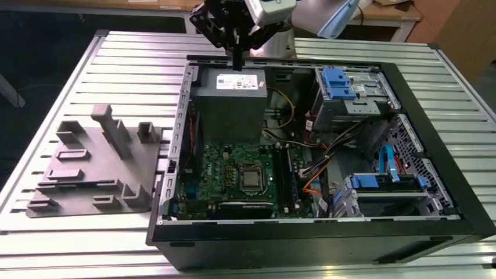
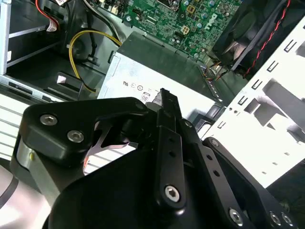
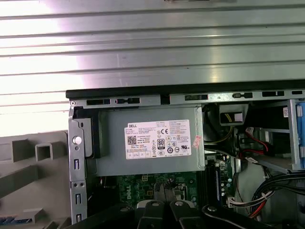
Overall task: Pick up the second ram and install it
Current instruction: 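Reach for the second ram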
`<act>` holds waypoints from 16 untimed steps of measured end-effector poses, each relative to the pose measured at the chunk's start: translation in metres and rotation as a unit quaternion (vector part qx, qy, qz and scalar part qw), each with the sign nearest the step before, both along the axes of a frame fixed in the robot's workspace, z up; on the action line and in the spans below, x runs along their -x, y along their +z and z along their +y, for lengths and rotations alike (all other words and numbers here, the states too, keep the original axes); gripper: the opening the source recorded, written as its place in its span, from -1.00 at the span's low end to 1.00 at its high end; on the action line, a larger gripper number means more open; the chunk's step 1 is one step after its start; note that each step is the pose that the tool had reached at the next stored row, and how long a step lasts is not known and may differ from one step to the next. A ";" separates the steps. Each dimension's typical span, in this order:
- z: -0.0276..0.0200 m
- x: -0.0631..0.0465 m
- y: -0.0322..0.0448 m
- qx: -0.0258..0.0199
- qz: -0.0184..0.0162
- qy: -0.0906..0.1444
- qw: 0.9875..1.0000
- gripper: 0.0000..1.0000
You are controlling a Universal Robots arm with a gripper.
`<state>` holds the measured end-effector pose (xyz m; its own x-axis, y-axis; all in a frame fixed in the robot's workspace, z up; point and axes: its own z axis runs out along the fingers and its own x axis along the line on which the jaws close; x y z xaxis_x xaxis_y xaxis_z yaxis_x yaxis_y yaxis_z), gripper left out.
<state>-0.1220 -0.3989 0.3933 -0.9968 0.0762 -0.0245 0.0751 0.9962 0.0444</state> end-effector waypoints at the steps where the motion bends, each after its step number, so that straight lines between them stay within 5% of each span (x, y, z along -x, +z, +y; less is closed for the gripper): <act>1: 0.0000 0.000 0.0000 0.000 0.000 0.000 1.000 -0.86; 16: 0.0000 0.017 -0.0003 0.000 0.000 0.000 1.000 -0.86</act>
<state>-0.1391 -0.3989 0.3930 -0.9968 0.0763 -0.0244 0.0751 0.9962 0.0443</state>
